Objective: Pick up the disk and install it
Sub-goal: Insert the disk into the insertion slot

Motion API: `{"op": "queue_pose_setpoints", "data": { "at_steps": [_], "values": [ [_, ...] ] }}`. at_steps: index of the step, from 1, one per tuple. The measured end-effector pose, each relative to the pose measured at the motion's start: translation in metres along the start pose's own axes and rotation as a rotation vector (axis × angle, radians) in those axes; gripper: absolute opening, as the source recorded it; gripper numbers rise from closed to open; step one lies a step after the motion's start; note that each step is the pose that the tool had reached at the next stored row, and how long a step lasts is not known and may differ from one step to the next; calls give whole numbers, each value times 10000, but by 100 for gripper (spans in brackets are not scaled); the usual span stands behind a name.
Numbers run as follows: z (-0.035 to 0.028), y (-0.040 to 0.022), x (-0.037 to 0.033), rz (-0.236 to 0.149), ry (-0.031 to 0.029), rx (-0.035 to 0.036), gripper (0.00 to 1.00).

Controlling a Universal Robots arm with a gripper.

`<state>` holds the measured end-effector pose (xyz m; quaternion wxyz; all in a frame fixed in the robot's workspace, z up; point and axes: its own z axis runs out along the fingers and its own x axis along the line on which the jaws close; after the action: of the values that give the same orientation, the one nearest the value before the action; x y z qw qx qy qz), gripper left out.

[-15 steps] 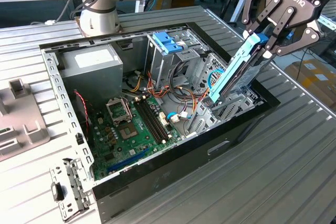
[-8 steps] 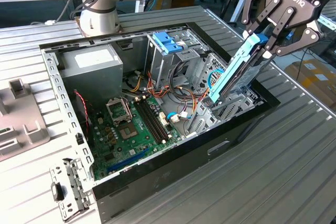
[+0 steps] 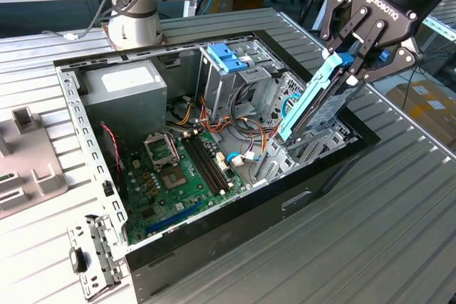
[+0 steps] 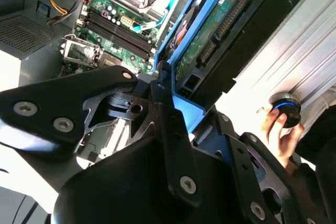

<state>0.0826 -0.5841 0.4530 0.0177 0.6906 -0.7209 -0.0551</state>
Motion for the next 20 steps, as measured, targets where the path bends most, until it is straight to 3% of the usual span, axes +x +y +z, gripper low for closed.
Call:
{"op": "queue_pose_setpoints", "data": {
  "at_steps": [9, 20],
  "values": [
    [43, -14, -39, -100, 10, -6, 37],
    [143, -36, -36, -124, 12, -7, 37]
  ]
}}
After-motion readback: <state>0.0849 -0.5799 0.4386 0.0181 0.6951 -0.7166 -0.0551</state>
